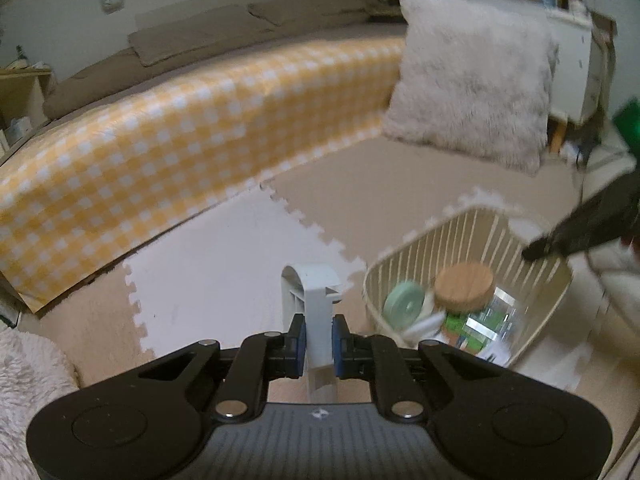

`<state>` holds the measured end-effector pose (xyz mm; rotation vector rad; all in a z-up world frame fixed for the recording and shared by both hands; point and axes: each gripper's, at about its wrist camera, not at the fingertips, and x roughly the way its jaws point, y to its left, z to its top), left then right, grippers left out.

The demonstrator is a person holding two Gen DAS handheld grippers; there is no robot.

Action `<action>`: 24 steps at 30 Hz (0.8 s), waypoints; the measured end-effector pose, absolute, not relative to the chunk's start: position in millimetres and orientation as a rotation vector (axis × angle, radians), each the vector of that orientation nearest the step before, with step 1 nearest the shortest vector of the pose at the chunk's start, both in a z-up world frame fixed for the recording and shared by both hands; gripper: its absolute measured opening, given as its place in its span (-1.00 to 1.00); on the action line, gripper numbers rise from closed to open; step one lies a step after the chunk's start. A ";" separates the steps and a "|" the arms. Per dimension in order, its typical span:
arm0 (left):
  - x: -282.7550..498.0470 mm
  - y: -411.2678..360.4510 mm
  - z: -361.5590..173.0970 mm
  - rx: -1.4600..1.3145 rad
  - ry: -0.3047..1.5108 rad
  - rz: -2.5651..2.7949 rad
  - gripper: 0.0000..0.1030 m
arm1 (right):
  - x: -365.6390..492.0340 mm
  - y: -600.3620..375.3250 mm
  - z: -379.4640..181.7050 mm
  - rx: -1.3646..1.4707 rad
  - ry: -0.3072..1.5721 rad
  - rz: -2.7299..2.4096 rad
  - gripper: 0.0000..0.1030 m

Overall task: Organize rigid objects
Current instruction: 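Lift the strap tool with the left tool and drop it into the basket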

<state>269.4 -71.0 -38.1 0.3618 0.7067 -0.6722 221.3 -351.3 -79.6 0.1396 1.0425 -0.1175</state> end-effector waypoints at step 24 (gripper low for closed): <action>275.5 -109.4 -39.0 -0.388 0.743 -0.836 -0.72 | 220.2 -354.1 -80.0 0.144 1.043 -0.118 -0.85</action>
